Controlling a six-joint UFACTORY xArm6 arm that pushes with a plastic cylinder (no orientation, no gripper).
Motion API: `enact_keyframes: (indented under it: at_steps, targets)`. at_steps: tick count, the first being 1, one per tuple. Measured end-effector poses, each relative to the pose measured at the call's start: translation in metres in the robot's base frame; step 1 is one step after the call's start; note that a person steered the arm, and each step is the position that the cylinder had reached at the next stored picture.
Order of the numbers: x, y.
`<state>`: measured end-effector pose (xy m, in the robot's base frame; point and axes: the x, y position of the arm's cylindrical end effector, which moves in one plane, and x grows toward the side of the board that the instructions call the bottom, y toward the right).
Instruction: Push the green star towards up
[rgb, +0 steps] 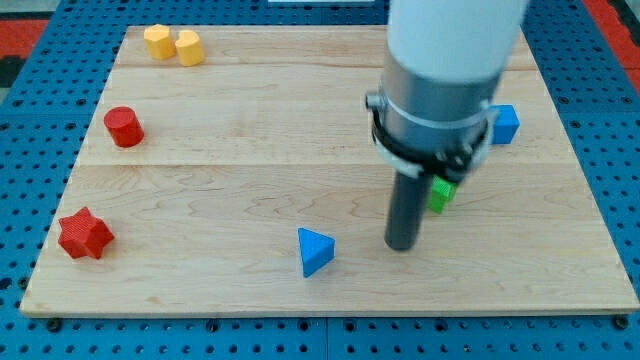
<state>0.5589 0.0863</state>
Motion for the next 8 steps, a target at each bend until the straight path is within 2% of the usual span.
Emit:
enact_keyframes:
  at_steps: [1,2,3,4,5,6,8]
  targets:
    - [-0.037,0.032]
    - [-0.074,0.000]
    - [-0.101,0.004]
    - [-0.050,0.010]
    - [-0.073,0.056]
    - [-0.096,0.023]
    - [-0.197,0.040]
